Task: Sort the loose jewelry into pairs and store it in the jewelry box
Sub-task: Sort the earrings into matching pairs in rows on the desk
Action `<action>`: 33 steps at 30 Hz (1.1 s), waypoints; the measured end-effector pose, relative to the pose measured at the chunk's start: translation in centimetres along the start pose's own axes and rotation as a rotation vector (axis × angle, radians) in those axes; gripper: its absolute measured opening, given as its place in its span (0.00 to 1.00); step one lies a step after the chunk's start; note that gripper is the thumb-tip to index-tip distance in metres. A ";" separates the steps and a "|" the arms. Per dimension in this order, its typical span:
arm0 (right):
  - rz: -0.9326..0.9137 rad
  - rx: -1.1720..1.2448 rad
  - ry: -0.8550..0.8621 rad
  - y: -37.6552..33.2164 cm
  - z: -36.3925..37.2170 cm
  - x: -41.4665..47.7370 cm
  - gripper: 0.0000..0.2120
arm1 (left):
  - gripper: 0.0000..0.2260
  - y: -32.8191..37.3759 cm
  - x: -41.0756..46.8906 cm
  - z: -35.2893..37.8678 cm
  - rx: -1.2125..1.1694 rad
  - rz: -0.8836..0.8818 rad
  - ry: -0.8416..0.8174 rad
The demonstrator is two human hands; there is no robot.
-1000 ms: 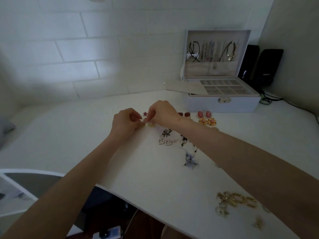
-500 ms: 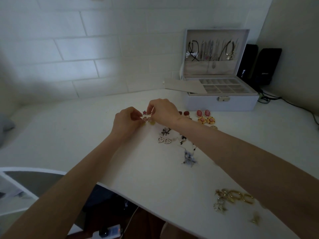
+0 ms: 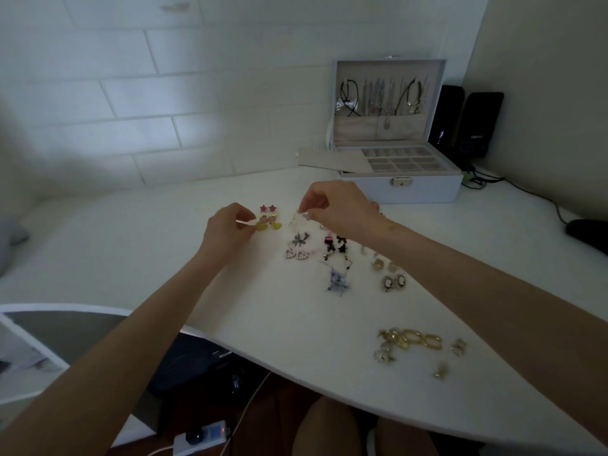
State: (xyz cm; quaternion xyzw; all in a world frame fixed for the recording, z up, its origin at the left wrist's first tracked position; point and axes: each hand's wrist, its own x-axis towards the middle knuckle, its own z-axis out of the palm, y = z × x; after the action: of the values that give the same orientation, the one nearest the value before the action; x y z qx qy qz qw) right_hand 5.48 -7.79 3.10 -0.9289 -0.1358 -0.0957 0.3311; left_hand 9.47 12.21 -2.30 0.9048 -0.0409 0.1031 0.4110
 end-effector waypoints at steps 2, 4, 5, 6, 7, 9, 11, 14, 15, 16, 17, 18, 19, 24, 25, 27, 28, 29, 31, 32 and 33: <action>0.012 0.030 -0.005 0.3 -0.9 -1.6 0.03 | 0.10 0.5 -0.8 0.0 0.103 0.056 0.047; 0.019 0.041 -0.009 0.6 -1.7 -3.3 0.03 | 0.10 1.6 -2.1 0.1 0.148 0.132 0.078; 0.024 0.038 -0.013 0.7 -2.1 -4.1 0.03 | 0.09 2.4 -3.1 0.1 0.139 0.174 0.067; 0.031 0.036 -0.031 0.8 -2.5 -5.1 0.03 | 0.08 3.2 -4.1 0.2 0.116 0.219 0.036; 0.034 0.035 -0.063 0.8 -3.0 -6.1 0.03 | 0.06 4.1 -5.3 0.3 0.084 0.261 -0.013; 0.029 0.012 -0.147 0.7 -3.9 -8.2 0.04 | 0.03 5.7 -7.8 0.6 0.015 0.330 -0.162; 0.043 -0.011 -0.243 0.7 -4.8 -10.2 0.05 | 0.03 7.2 -9.8 0.9 0.011 0.403 -0.343; 0.087 -0.076 -0.381 1.2 -5.5 -12.4 0.05 | 0.05 8.8 -11.8 1.7 0.033 0.439 -0.578; 0.097 -0.093 -0.411 1.4 -5.6 -12.9 0.05 | 0.06 9.2 -12.2 2.0 0.052 0.445 -0.634; 0.099 -0.104 -0.431 1.6 -5.7 -13.4 0.06 | 0.06 9.5 -12.6 2.3 0.073 0.455 -0.680; 0.095 -0.110 -0.440 1.8 -5.7 -13.8 0.07 | 0.07 9.8 -12.9 2.7 0.091 0.469 -0.717; 0.089 -0.112 -0.440 1.9 -5.8 -14.1 0.07 | 0.07 10.0 -13.2 2.9 0.106 0.487 -0.748; 0.083 -0.111 -0.436 2.0 -5.8 -14.4 0.08 | 0.07 10.2 -13.5 3.2 0.121 0.505 -0.771; 0.039 -0.091 -0.403 2.3 -5.3 -15.3 0.09 | 0.08 10.3 -14.1 3.6 0.210 0.568 -0.792; 0.036 -0.076 -0.391 2.3 -5.1 -15.4 0.09 | 0.08 10.2 -14.2 3.7 0.215 0.573 -0.781; 0.039 -0.065 -0.388 2.5 -4.7 -15.5 0.08 | 0.08 10.0 -14.3 3.7 0.218 0.571 -0.761; 0.037 -0.068 -0.390 2.7 -4.5 -15.5 0.09 | 0.08 9.9 -14.4 3.7 0.220 0.566 -0.753; 0.036 -0.069 -0.388 2.8 -4.4 -15.5 0.09 | 0.08 9.7 -14.4 3.6 0.223 0.562 -0.746; 0.033 -0.073 -0.374 3.0 -4.2 -15.5 0.08 | 0.07 9.6 -14.3 3.5 0.227 0.556 -0.738; 0.034 -0.076 -0.368 3.1 -4.2 -15.5 0.07 | 0.07 9.5 -14.3 3.4 0.222 0.554 -0.737; 0.035 -0.078 -0.364 3.1 -4.3 -15.5 0.07 | 0.06 9.5 -14.2 3.3 0.209 0.553 -0.737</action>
State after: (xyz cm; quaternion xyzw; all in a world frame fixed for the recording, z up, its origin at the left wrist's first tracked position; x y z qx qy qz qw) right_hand -8.57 -15.79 0.37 -0.9452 -0.1733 0.0744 0.2664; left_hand -5.42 3.37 -0.58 0.8728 -0.4130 -0.1159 0.2328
